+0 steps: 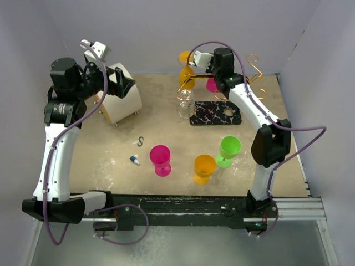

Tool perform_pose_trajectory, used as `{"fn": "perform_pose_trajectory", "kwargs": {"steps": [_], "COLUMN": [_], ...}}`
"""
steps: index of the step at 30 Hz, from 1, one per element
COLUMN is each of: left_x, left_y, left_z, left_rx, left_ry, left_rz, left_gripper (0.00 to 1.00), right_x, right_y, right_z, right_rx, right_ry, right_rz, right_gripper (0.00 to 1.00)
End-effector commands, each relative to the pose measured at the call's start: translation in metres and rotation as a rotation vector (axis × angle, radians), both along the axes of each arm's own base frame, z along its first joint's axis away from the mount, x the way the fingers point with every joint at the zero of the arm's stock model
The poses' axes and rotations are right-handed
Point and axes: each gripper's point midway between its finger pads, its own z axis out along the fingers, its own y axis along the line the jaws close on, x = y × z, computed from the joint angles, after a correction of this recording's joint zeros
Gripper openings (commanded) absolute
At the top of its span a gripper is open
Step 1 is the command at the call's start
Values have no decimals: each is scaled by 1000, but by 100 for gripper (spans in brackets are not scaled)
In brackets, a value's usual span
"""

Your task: Place the wine glass upside down on the wine glass rack

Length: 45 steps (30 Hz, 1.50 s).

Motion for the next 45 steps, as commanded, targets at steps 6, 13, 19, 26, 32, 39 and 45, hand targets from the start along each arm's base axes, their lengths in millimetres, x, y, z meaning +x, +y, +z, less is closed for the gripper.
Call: {"fn": "perform_pose_trajectory", "kwargs": {"steps": [6,13,19,26,32,39,45], "left_x": [-6,-2,-1,2,4,1,-32], "left_y": [1,1,1,2,4,1,-42], "left_z": [20,16,14,5,1,-15,-59], "left_rx": [-4,-2,-2,10,26,73,131], "left_ry": [-80,-75,-72,-65,-71,-61,29], "left_rz": [-7,-7,-9,-3,4,-45,-328], "left_gripper": [99,99,99,99,99,99,99], "right_x": [-14,-17,-20,-24,-29,-43,-72], "right_y": [-12,-21,-29,-41,-54,-75,-66], "right_z": [34,37,42,41,38,59,102], "right_rx": [46,39,44,47,55,122,306], "right_ry": [-71,-67,-71,-65,-58,-99,-160], "right_rz": [-34,-54,-63,-81,-106,-146,-91], "right_gripper": [20,26,29,31,32,34,46]}}
